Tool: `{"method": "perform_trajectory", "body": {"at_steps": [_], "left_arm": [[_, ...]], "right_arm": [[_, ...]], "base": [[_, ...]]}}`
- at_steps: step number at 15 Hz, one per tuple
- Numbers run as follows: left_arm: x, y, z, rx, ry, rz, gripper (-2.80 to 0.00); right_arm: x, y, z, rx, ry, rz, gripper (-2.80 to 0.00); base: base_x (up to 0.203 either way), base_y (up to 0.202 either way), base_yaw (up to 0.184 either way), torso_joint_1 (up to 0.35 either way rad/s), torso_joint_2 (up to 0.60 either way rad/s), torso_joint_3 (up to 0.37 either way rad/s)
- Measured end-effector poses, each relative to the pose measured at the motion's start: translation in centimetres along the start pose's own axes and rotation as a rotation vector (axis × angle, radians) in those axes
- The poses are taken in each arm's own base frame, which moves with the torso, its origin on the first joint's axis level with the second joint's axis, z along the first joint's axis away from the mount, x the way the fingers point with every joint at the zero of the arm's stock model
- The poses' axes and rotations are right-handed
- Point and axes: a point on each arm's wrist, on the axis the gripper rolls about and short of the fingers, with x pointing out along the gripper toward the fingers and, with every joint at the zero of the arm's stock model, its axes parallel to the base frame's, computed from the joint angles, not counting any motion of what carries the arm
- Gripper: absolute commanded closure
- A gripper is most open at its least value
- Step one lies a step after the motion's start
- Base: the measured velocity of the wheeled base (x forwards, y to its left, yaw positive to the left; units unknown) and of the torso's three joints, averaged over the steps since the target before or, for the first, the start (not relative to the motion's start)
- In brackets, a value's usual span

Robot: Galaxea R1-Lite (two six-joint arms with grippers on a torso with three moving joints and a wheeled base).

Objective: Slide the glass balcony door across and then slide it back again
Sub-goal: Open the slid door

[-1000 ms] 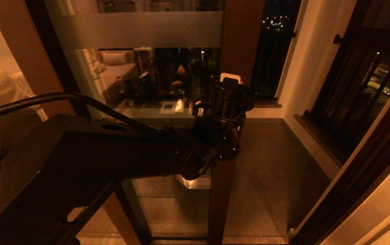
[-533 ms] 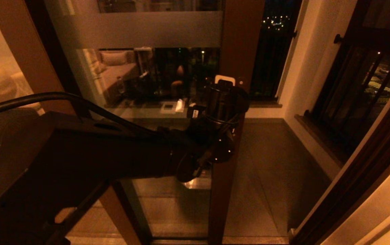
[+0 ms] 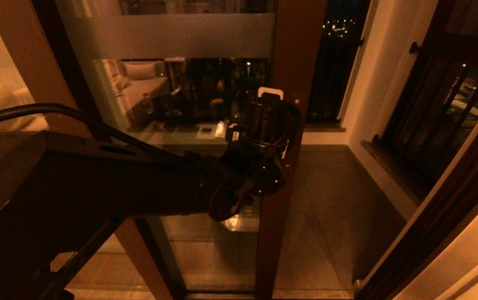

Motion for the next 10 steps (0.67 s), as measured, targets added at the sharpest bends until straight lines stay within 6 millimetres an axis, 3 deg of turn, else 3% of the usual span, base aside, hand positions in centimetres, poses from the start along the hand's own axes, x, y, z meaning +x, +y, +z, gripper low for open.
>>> {"method": "perform_trajectory", "body": {"at_steps": [3,4,7,10], "left_arm": [[-3.2,-2.1,1.2,-0.027,-0.044,-0.126,-2.80],[-4.4,-2.7,1.7,-0.030,-0.054,-0.162,0.00],[-7.0,-3.9,2.4,-0.008,-0.052,-0.274,0.00],[-7.5,-4.2,2.5,0.025,-0.029,-0.381,0.00]], "right_arm": [[0.0,0.0,0.0,0.000,0.000,0.000,0.00],[0.0,0.0,0.0,0.000,0.000,0.000,0.00],[0.0,0.0,0.0,0.000,0.000,0.000,0.00],[0.0,0.0,0.0,0.000,0.000,0.000,0.00]], "base": [[0.000,0.000,0.000,0.000,0.00,0.000],[0.000,0.000,0.000,0.000,0.00,0.000],[0.000,0.000,0.000,0.000,0.00,0.000],[0.000,0.000,0.000,0.000,0.00,0.000]]}}
